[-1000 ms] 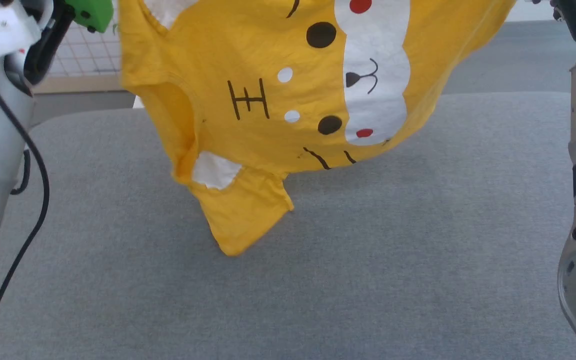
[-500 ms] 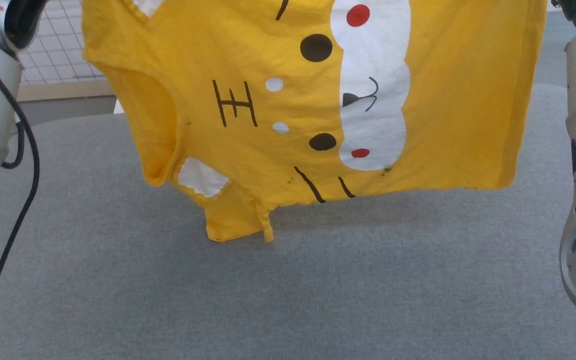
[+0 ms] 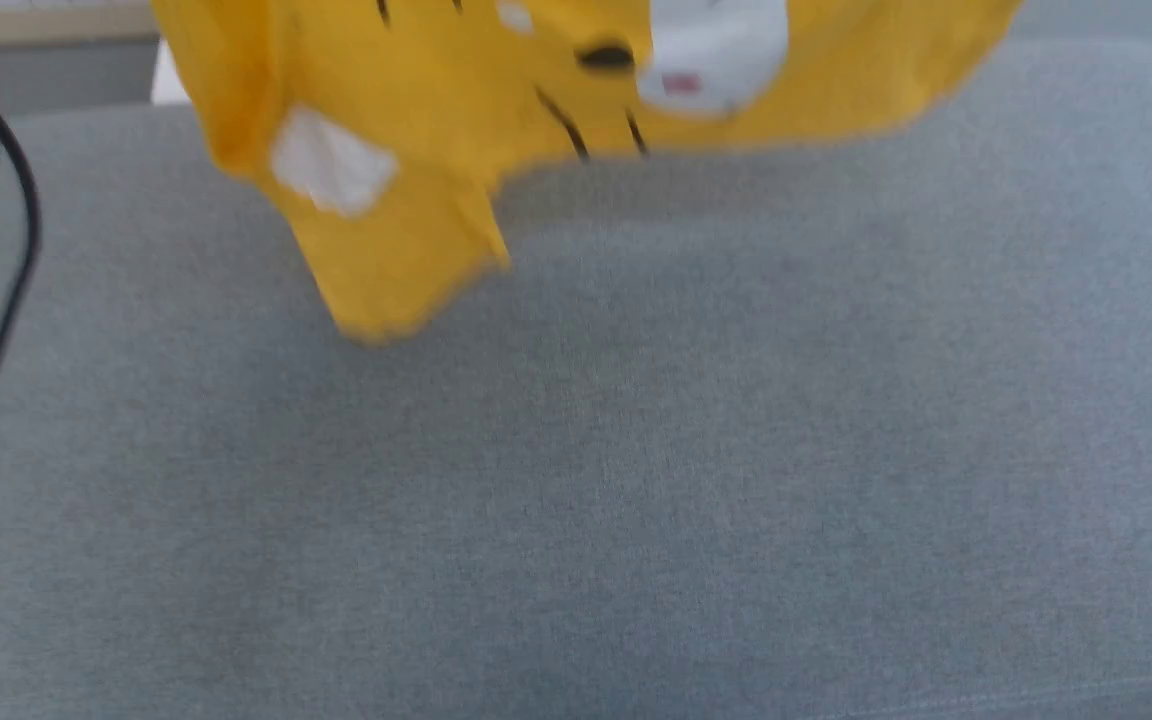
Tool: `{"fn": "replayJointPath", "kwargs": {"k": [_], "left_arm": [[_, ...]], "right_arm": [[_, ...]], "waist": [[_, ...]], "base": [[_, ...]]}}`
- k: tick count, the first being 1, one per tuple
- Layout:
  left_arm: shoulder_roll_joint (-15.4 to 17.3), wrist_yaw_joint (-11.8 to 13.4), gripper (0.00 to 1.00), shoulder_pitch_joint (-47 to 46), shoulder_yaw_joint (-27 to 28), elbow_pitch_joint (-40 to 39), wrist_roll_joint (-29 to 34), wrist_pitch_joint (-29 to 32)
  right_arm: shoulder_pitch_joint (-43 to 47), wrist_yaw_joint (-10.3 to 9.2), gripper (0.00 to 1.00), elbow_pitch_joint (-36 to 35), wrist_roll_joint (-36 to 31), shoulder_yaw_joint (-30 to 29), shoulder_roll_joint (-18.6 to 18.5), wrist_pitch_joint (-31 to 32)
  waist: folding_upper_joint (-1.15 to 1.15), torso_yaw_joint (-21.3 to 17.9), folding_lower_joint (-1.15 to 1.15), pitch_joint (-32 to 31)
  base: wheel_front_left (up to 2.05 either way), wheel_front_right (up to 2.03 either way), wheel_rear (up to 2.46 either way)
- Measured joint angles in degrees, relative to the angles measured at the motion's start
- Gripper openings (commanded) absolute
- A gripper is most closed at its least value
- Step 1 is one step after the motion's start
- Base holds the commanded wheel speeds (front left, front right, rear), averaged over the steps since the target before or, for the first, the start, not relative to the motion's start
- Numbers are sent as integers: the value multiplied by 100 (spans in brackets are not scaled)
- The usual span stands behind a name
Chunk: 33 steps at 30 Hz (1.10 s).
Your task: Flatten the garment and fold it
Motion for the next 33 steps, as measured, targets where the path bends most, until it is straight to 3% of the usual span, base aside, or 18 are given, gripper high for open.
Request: {"fn": "replayJointPath", "kwargs": {"k": [5, 10, 14, 19, 26, 28, 33], "left_arm": [[-252, 319, 0, -734, 236, -25, 125, -822], [-463, 339, 0, -1127, 370, 99, 124, -1360], [-446, 327, 0, -1116, 468, 305, 119, -1567], [-380, 53, 0, -1145, 578, 249, 97, -1710], [-159, -509, 0, -548, 681, -87, 53, -1741], [-21, -692, 0, 131, 519, -442, 3, -1741], [227, -775, 0, 937, 390, -1217, -439, -1538]], "right_arm": [[-497, 0, 0, -54, -230, -23, 8, -583], [-768, 0, 0, 24, -413, 89, 12, -1021], [-791, 0, 0, 59, -727, 92, 23, -1302], [-1065, 0, 0, -46, -1131, 182, -38, -1707], [-945, 0, 0, 148, -1424, 648, -521, -2150], [-541, 0, 0, 354, -1209, 1074, -695, -2228], [-129, 0, 0, 386, -276, 1562, -811, -2271]], "waist": [[0, -25, 0, 556], [0, 13, 0, 1094], [0, 86, 1, 1495], [0, 183, 1, 2011], [0, 357, 1, 2674], [0, 506, 1, 2747], [0, 620, 0, 2573]], "base": [[0, 0, 0], [0, 0, 0], [0, 0, 0], [0, 0, 0], [0, 0, 0], [0, 0, 0], [0, 0, 0]]}}
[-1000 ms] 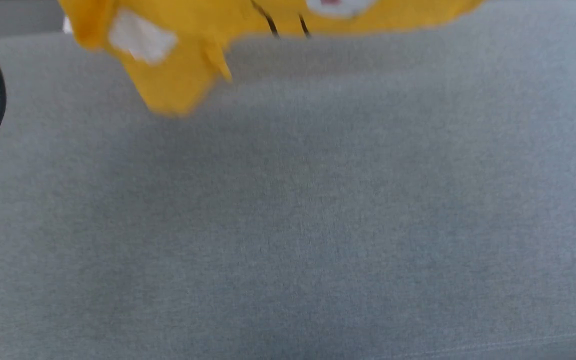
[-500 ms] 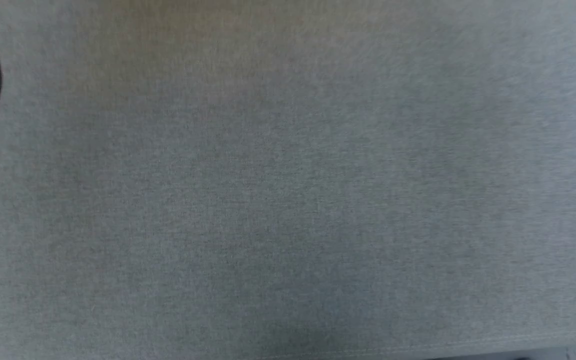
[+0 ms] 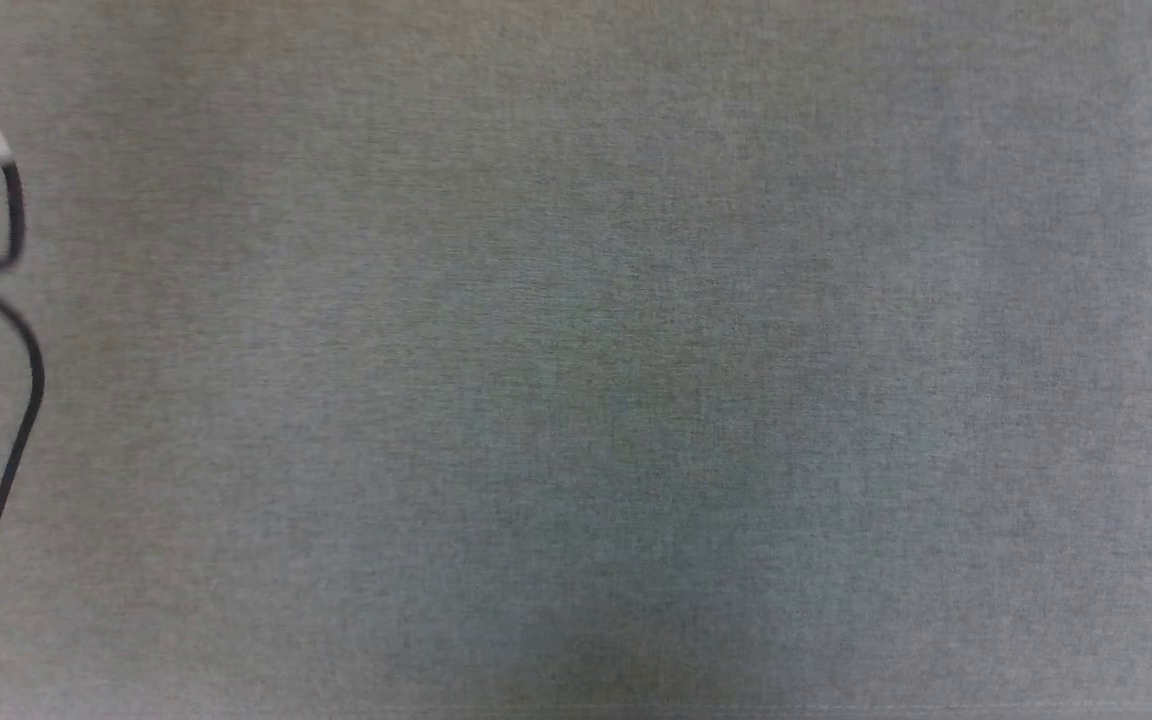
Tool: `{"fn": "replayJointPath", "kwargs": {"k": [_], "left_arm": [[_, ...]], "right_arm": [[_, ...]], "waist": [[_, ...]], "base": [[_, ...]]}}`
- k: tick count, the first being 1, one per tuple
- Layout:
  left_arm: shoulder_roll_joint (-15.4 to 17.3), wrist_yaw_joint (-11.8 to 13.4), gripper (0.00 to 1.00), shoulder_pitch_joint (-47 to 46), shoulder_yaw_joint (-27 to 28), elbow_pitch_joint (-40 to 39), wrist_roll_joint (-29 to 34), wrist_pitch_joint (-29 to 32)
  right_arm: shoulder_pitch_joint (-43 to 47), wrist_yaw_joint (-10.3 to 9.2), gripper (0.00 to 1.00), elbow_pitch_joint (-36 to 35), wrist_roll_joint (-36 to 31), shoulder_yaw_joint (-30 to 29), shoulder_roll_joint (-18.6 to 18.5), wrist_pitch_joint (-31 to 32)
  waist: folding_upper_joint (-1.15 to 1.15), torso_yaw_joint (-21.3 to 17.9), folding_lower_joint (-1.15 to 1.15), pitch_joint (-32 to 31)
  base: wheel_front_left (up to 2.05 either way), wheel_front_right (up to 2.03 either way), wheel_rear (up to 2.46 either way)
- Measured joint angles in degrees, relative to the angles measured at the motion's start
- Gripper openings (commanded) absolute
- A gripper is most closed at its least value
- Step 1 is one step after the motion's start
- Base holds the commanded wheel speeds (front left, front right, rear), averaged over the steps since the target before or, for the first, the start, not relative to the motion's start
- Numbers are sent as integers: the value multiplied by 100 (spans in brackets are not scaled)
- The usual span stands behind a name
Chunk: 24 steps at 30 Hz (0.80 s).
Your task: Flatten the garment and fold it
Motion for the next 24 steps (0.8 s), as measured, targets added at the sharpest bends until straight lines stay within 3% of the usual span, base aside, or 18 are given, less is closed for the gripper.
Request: {"fn": "replayJointPath", "kwargs": {"k": [5, 11, 14, 18, 24], "left_arm": [[257, 23, 0, 1354, -99, -1036, -550, 404], [445, 468, 0, 2782, 34, -2130, -969, 511], [474, 665, 0, 3615, 42, -2414, -1122, 449], [499, 853, 0, 4596, -66, -2673, -1267, 386], [542, 958, 0, 5795, -363, -2748, -1469, 417]], "right_arm": [[839, 1, 0, -215, 1313, 515, -272, 35], [2109, 0, 0, -1316, 2728, 843, -934, 590], [3104, 0, 0, -1956, 3261, 801, -1078, 924], [4334, 0, 0, -2809, 3706, 503, -1115, 1327], [5884, 0, 0, -3844, 4077, -26, -782, 1839]], "waist": [[0, 93, 0, -301], [0, 206, 0, -632], [0, 228, -1, -821], [0, 225, 0, -1060], [0, 194, -1, -1354]], "base": [[0, 0, 0], [0, 0, 0], [0, 0, 0], [0, 0, 0], [0, 0, 0]]}}
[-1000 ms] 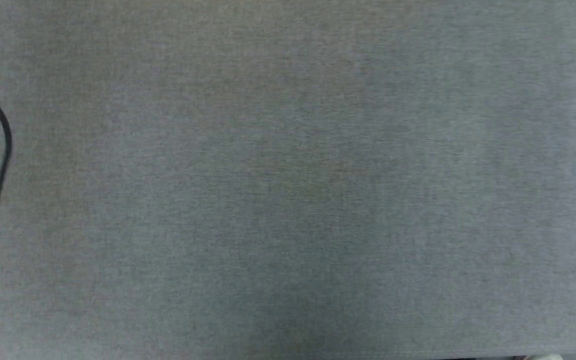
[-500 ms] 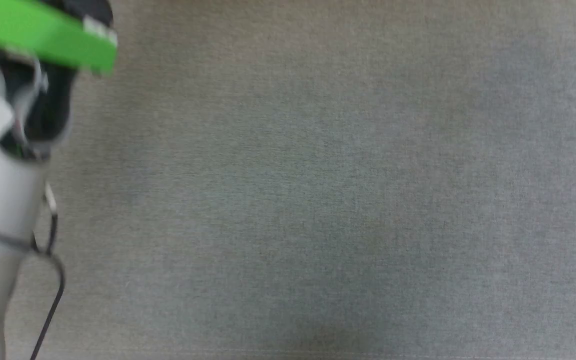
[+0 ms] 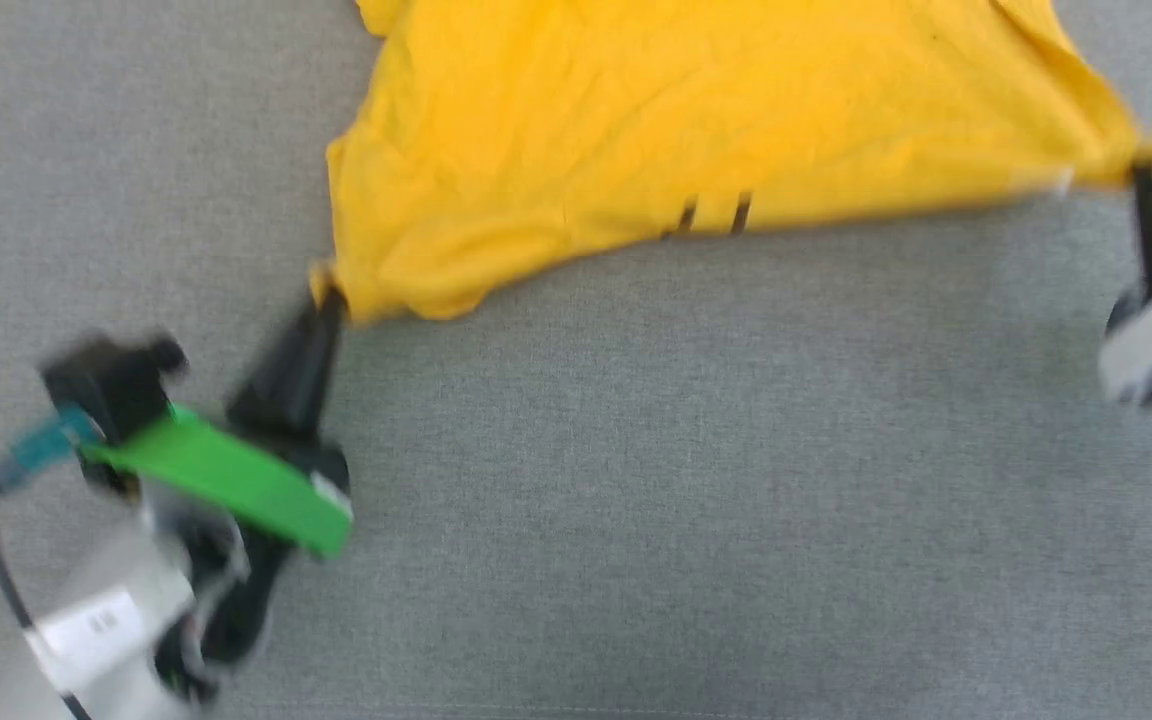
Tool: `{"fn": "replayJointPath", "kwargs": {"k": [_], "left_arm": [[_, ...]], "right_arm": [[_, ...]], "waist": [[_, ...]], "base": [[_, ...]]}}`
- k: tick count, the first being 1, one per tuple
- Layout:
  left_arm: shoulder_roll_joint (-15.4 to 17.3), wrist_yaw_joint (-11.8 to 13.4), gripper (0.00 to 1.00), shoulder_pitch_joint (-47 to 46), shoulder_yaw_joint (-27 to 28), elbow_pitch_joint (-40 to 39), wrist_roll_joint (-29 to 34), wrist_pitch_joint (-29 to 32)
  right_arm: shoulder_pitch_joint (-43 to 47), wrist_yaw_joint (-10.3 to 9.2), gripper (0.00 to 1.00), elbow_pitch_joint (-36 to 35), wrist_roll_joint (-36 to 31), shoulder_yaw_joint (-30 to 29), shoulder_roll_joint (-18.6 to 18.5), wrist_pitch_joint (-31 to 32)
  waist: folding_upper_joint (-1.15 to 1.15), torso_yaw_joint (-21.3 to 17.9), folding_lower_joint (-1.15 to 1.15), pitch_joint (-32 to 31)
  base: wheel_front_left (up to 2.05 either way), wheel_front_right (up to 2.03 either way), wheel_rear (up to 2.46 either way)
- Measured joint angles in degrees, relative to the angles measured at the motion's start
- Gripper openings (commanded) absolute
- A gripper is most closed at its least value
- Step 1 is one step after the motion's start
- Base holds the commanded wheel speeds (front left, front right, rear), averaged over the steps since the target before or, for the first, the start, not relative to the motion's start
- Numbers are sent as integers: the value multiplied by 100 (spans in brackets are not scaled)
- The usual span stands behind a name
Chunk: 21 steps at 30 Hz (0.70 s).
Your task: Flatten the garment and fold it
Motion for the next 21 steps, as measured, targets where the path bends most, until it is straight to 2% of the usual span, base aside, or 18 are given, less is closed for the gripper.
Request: {"fn": "replayJointPath", "kwargs": {"k": [7, 12, 21], "left_arm": [[59, 52, 0, 1016, -220, 112, -476, 243], [126, 62, 0, 1568, -292, 96, -783, 396], [447, 255, 0, 2651, -323, -242, -1373, 704]], "right_arm": [[1474, 0, 0, -656, 293, -280, 386, 615], [2360, 0, 0, -872, 334, -760, 552, 996], [3610, 0, 0, -1412, 480, -1260, 839, 1900]], "waist": [[0, -15, 0, -381], [0, 8, 0, -717], [0, 81, 0, -1356]], "base": [[0, 0, 0], [0, 0, 0], [0, 0, 0]]}}
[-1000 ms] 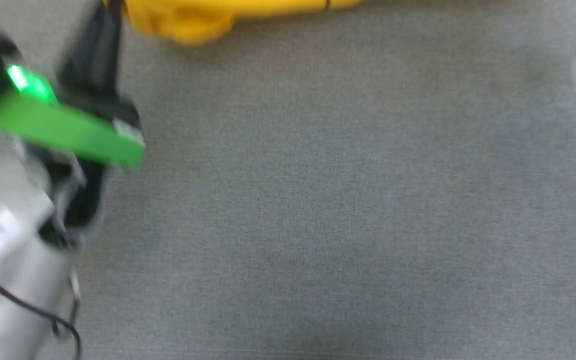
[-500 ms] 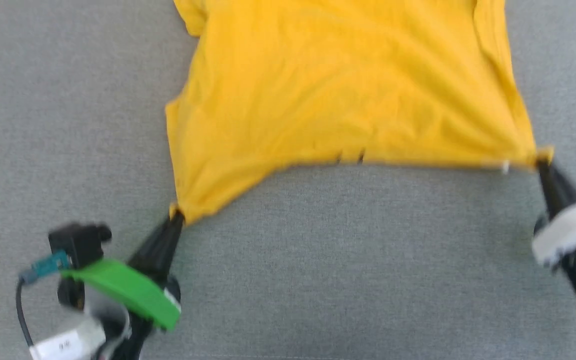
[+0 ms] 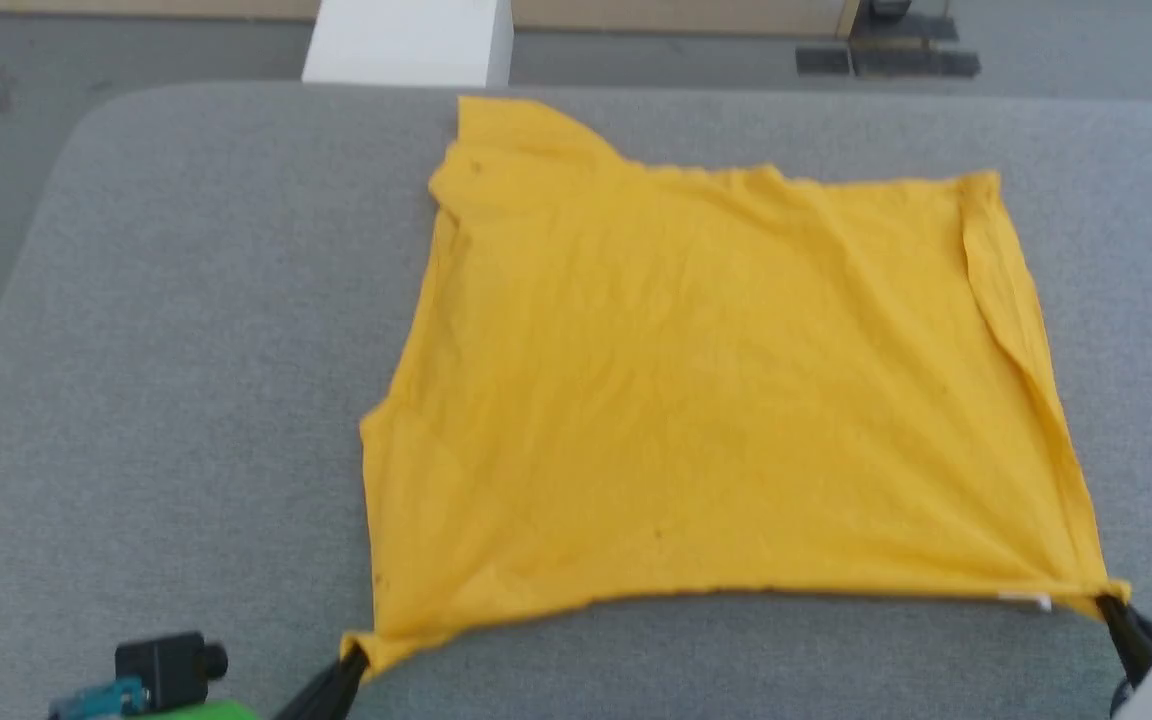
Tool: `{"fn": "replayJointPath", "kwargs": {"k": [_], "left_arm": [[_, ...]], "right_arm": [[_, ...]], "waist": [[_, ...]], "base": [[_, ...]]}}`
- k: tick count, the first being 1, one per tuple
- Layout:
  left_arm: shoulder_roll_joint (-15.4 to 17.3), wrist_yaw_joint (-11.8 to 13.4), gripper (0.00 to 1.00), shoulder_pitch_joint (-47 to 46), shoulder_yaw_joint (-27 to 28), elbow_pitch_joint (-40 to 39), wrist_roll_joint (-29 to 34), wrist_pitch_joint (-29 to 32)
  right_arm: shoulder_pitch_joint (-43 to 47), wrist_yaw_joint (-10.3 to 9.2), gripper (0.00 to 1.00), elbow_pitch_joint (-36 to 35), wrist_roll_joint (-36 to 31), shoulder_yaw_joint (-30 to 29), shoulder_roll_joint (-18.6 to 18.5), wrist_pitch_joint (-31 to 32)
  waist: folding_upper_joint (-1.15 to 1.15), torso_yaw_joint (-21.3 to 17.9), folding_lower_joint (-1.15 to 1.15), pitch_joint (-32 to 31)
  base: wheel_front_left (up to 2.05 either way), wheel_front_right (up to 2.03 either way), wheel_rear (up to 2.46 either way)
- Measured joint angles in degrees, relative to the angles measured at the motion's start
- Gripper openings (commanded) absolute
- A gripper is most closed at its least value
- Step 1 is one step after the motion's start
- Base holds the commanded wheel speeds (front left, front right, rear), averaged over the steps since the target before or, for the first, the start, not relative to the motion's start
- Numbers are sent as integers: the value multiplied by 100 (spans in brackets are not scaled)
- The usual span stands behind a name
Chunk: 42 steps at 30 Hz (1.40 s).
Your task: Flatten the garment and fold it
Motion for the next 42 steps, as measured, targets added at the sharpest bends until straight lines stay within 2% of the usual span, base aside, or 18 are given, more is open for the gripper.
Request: {"fn": "replayJointPath", "kwargs": {"k": [10, 19, 23, 31, 42], "left_arm": [[154, 124, 0, 774, -32, -558, -319, 46], [318, 263, 0, 980, 94, -954, -147, -218], [332, 259, 0, 738, 131, -1046, 124, -257], [266, 193, 0, -326, 137, -829, 587, -234], [4, -156, 0, -1526, 96, -27, 932, -207]], "right_arm": [[914, 0, 0, -655, 118, -416, 445, 454], [1249, 0, 0, -1090, 111, -642, 576, 482], [1028, 0, 0, -1157, 16, -514, 494, 412], [146, 0, 0, -1146, -142, -267, 186, 294], [-888, 0, 0, -477, -230, 21, -168, 27]], "waist": [[0, 77, 0, -533], [0, 92, 0, -613], [0, 50, 0, -501], [0, -52, 0, -100], [0, -169, 1, 563]], "base": [[0, 0, 0], [0, 0, 0], [0, 0, 0], [0, 0, 0], [0, 0, 0]]}}
